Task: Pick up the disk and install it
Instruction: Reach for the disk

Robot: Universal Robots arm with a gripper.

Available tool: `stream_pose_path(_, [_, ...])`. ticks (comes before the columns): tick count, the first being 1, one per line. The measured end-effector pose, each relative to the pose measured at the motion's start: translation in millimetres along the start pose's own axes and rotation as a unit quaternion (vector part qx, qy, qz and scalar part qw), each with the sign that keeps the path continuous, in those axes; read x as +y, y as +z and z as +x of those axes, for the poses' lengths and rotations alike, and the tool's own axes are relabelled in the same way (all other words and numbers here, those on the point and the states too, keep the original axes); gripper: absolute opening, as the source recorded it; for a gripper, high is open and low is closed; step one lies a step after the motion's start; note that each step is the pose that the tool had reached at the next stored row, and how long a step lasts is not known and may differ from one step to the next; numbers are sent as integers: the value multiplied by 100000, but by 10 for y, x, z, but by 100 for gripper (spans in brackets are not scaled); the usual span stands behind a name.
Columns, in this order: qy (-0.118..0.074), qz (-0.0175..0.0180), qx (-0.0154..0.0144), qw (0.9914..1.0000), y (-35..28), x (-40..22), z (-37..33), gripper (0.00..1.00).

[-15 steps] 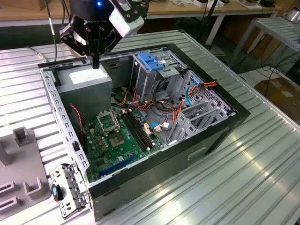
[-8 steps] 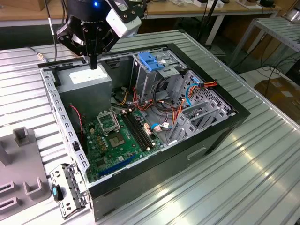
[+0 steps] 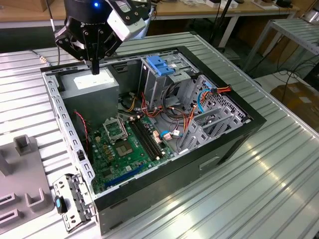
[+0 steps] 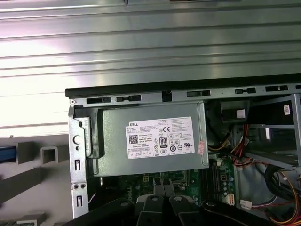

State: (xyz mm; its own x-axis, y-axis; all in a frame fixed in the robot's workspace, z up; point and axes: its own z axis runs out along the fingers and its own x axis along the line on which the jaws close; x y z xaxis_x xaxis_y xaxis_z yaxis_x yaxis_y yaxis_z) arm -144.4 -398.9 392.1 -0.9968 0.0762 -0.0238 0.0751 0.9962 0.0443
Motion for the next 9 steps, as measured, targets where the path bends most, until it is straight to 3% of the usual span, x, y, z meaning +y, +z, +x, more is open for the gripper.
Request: stream_pose_path(9, [2,-2,18,100000,2,-5,60,11])
